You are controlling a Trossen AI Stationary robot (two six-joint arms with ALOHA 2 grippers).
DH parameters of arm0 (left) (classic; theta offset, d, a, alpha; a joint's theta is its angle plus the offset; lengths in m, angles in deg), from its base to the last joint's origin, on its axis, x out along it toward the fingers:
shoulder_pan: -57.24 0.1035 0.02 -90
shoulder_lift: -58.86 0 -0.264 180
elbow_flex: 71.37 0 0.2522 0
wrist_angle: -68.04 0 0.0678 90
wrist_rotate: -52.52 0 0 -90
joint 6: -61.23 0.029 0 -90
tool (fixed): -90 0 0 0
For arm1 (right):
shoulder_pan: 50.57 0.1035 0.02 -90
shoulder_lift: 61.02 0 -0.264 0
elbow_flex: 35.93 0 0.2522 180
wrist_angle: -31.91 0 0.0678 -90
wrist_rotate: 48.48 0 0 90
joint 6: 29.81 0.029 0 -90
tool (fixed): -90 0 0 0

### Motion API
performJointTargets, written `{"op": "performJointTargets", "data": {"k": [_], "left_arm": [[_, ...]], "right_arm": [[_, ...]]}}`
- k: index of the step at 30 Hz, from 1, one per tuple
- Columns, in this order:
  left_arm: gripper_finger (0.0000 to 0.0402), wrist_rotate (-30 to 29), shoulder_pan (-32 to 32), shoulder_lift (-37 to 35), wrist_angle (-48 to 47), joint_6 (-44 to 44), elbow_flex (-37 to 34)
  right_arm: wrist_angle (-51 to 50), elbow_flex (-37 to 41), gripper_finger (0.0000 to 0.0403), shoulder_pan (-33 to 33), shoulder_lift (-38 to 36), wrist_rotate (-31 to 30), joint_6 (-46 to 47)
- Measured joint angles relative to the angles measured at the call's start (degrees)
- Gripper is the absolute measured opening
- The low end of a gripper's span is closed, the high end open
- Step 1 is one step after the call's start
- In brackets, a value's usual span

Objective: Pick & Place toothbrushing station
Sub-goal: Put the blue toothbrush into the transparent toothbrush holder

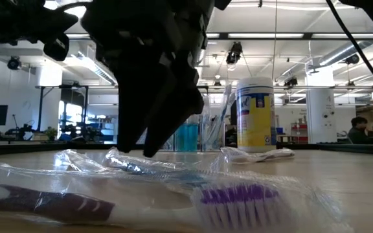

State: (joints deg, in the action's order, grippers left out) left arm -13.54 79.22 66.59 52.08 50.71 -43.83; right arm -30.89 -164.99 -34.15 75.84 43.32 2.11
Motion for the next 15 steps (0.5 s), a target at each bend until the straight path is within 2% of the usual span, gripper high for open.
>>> {"op": "performJointTargets", "data": {"k": [7,15], "left_arm": [[0.0007,0.01,0.00,0.00,0.00,-0.02,0.00],[0.0021,0.01,0.01,0.00,0.00,-0.13,0.00]], "right_arm": [[1.41,2.75,0.0249,-0.73,0.13,0.16,-0.83],[3.09,5.99,0.0244,-1.44,-0.35,0.78,-1.30]]}}
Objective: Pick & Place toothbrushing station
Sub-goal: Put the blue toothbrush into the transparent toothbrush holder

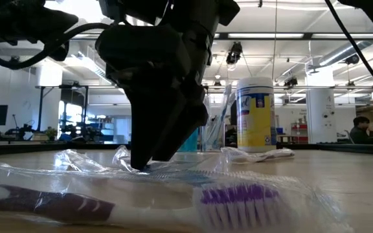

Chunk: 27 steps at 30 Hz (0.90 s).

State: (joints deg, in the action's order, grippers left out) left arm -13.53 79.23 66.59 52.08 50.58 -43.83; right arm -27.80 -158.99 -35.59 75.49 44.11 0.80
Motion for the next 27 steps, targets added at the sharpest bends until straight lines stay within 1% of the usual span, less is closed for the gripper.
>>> {"op": "performJointTargets", "data": {"k": [2,5,16,17,20,24,27], "left_arm": [[0.0023,0.00,-0.01,0.00,0.00,0.00,0.00],[0.0021,0.00,-0.01,0.00,0.00,-0.02,0.00],[0.0012,0.04,0.00,0.00,0.02,-0.05,0.00],[0.0013,0.07,-0.01,0.00,0.02,-0.07,0.00],[0.0016,0.09,0.00,0.00,0.29,-0.07,0.00],[0.0015,0.15,0.00,0.00,1.84,-0.11,-0.02],[0.0012,0.18,-0.01,0.00,1.74,-0.11,-0.02]], "right_arm": [[-0.19,0.37,0.0230,0.00,-0.02,-0.07,-1.10],[-0.65,0.39,0.0195,-0.01,-0.01,-0.28,-1.74],[-4.53,-2.03,0.0025,-0.09,-0.42,-1.12,-3.76],[-5.06,-2.03,0.0020,0.06,-0.83,-1.05,-4.11],[-5.80,-2.03,0.0020,0.72,-3.28,-1.66,-4.31],[-6.47,-1.75,0.0020,2.32,-8.48,-7.00,-6.33],[-5.15,-0.83,0.0020,4.29,-13.40,-13.12,-9.13]]}}
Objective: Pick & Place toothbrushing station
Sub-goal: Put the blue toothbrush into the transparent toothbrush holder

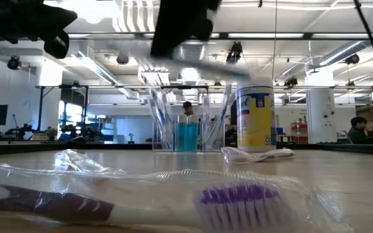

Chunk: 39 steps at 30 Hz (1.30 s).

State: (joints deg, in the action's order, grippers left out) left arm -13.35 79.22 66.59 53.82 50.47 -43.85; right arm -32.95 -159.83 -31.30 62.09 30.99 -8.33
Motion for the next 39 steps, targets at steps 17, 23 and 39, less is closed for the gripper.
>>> {"op": "performJointTargets", "data": {"k": [17,23,39], "left_arm": [[0.0016,0.04,0.00,0.02,-0.56,0.21,-0.02],[0.0005,0.63,-0.04,1.04,-0.63,0.61,-0.54],[0.0067,-1.37,-0.02,18.38,24.26,4.98,-3.97]], "right_arm": [[54.47,44.39,0.0018,0.60,-38.46,-9.09,-20.32],[81.64,61.77,0.0018,-3.58,-42.18,-5.85,-24.48],[106.58,67.85,0.0018,-13.97,-31.13,-0.29,-29.77]]}}
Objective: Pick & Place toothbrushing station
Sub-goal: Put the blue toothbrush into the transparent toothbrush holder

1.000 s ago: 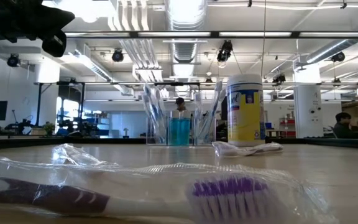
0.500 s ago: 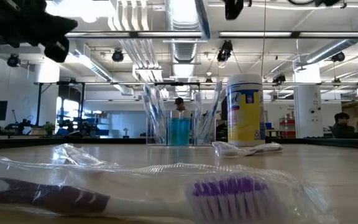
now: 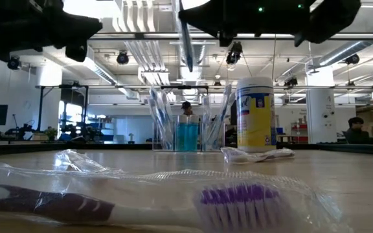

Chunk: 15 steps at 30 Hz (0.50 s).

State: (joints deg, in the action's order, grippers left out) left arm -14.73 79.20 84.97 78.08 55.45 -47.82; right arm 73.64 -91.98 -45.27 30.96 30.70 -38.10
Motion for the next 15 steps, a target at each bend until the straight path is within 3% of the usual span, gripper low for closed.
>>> {"op": "performJointTargets", "data": {"k": [9,15], "left_arm": [[0.0128,-1.76,0.05,15.41,7.60,6.67,6.18],[0.0156,-1.15,0.04,25.80,12.34,12.24,11.22]], "right_arm": [[0.02,-7.61,0.0018,-3.34,6.52,1.12,-5.09],[-1.06,-10.24,0.0018,-7.10,7.55,9.83,-3.36]]}}
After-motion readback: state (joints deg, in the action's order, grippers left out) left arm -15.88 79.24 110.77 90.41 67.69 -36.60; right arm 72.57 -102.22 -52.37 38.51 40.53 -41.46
